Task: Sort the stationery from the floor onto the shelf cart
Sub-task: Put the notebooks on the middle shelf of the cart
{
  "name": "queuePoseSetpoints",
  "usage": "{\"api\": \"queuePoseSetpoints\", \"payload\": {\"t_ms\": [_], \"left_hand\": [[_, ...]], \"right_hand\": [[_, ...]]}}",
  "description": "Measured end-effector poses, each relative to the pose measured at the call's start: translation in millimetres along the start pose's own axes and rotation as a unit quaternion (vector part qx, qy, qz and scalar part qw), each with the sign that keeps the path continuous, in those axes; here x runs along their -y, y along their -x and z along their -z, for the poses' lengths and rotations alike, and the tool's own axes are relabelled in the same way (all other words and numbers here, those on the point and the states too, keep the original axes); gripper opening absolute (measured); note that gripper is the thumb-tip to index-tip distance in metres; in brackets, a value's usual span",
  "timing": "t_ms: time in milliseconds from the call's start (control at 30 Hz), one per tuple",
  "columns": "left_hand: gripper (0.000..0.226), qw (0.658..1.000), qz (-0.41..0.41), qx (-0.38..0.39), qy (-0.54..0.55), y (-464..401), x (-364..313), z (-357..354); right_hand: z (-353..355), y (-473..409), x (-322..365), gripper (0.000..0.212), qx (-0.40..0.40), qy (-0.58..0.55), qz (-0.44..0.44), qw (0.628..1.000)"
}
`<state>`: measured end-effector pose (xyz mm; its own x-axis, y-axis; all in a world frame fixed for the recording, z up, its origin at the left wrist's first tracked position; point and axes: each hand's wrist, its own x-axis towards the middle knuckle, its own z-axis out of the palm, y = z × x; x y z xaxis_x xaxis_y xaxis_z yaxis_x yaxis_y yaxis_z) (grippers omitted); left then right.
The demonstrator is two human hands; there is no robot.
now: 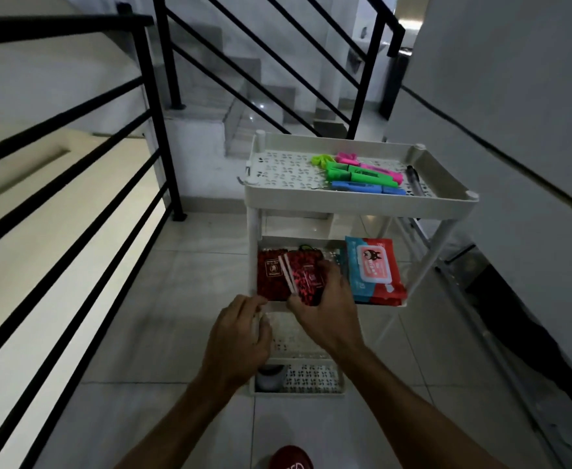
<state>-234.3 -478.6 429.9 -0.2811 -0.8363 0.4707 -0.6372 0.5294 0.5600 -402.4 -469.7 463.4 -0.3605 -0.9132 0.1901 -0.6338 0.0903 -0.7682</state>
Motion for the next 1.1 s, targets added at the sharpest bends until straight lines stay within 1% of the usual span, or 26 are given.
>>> {"api": "queuePoseSetpoints", "payload": {"t_ms": [100, 200, 267, 367, 433, 500, 567, 700, 800, 900, 967, 1033, 1100], "left_hand": [[0.041, 0.998, 0.063, -0.015, -0.003, 10, 19, 11], [0.053, 0.997, 0.078, -0.017, -0.013, 8, 33, 28], [0.055, 0.997, 0.071, -0.024, -0.028, 9, 40, 39], [0.050, 0.996, 0.070, -0.042, -0.028, 14, 50, 52], [0.049, 0.995, 0.081, -0.048, -0.026, 20, 58, 58], [0.050, 0.995, 0.092, -0.042, -0.019, 26, 64, 62], [0.049, 0.995, 0.095, -0.037, -0.020, 33, 68, 63], [0.045, 0.994, 0.102, -0.027, -0.016, 43, 67, 58], [0.044, 0.994, 0.105, -0.015, -0.008, 48, 62, 50], [0.044, 0.995, 0.098, -0.008, 0.003, 51, 53, 45], [0.045, 0.995, 0.098, -0.007, 0.006, 51, 47, 43], [0.046, 0.995, 0.097, -0.006, 0.001, 52, 42, 41], [0.049, 0.995, 0.097, 0.002, -0.004, 55, 38, 41]], "right_hand": [[-24, -21, 10, 0.087, 0.039, 0.058, -0.028, 0.997], [-51, -42, 18, 0.091, 0.057, 0.116, -0.066, 0.989], [-66, -54, 20, 0.097, 0.058, 0.127, -0.086, 0.986], [-83, -70, 20, 0.100, 0.045, 0.159, -0.113, 0.980], [-91, -73, 20, 0.094, 0.061, 0.174, -0.110, 0.977], [-95, -73, 18, 0.084, 0.075, 0.148, -0.112, 0.980], [-94, -70, 15, 0.080, 0.082, 0.132, -0.110, 0.982], [-91, -62, 11, 0.075, 0.096, 0.140, -0.072, 0.983], [-87, -55, 9, 0.065, 0.105, 0.156, -0.038, 0.981], [-81, -49, 6, 0.057, 0.099, 0.145, -0.030, 0.984], [-76, -46, 4, 0.058, 0.098, 0.127, -0.026, 0.987], [-70, -40, 2, 0.062, 0.103, 0.105, -0.014, 0.989], [-65, -29, -2, 0.068, 0.091, 0.096, -0.003, 0.991]]}}
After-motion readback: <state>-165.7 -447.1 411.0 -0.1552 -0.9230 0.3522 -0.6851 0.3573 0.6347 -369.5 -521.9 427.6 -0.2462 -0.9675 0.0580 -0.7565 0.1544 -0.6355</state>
